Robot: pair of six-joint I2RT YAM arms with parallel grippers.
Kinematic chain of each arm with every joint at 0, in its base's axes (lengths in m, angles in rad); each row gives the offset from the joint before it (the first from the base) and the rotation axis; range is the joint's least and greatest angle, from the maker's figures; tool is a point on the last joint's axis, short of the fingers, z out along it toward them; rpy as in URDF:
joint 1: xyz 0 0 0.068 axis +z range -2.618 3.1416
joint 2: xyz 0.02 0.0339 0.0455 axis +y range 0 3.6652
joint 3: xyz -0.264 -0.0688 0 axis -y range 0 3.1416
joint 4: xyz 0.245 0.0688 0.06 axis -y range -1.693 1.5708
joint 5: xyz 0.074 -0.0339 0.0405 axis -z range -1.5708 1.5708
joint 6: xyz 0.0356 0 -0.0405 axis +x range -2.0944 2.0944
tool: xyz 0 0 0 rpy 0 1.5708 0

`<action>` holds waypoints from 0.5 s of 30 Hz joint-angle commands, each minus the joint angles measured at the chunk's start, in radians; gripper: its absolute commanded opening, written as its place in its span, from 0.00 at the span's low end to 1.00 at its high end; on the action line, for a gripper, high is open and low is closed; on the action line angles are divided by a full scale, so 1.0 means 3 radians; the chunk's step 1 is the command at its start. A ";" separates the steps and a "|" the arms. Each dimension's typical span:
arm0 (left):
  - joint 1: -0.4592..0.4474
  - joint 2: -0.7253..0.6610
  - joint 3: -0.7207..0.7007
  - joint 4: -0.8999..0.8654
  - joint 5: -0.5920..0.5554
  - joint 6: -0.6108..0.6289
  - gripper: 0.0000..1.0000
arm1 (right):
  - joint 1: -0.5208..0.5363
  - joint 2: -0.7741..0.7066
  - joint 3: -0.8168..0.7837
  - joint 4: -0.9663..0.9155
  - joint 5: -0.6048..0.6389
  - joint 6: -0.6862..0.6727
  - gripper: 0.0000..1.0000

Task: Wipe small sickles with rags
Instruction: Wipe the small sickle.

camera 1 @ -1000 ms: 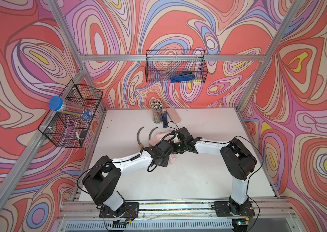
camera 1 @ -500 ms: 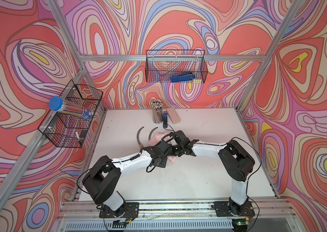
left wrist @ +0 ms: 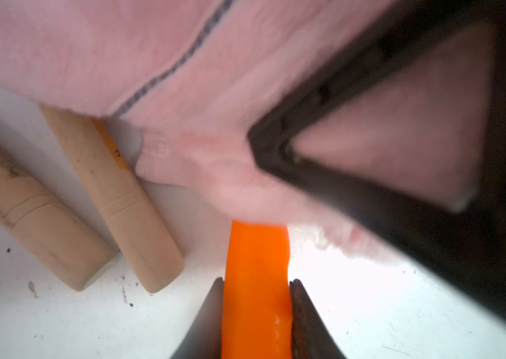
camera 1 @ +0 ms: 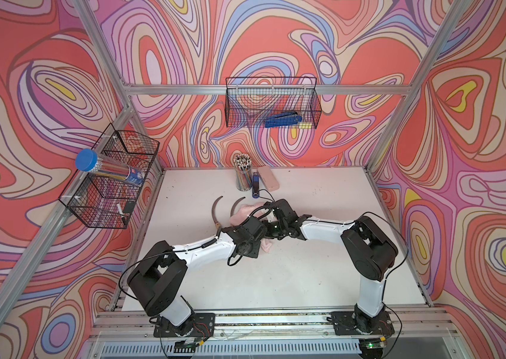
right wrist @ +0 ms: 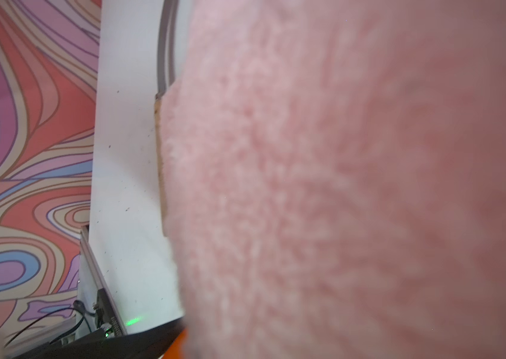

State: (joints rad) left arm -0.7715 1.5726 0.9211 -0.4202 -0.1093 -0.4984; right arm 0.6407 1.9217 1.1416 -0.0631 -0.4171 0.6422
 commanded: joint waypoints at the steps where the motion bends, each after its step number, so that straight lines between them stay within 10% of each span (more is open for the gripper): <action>1: -0.0013 -0.0038 0.0064 0.0138 0.0029 0.0023 0.00 | -0.0081 0.0019 0.0031 -0.0297 0.0332 -0.0162 0.00; 15: -0.0016 -0.0064 0.0044 0.0155 0.0020 0.0033 0.00 | 0.0367 -0.0091 -0.0038 0.0027 0.0055 -0.0167 0.00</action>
State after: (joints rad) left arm -0.7723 1.5723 0.9207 -0.4297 -0.1017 -0.4988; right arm 0.7326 1.8961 1.1404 -0.0578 -0.3836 0.5953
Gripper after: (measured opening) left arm 0.317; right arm 0.107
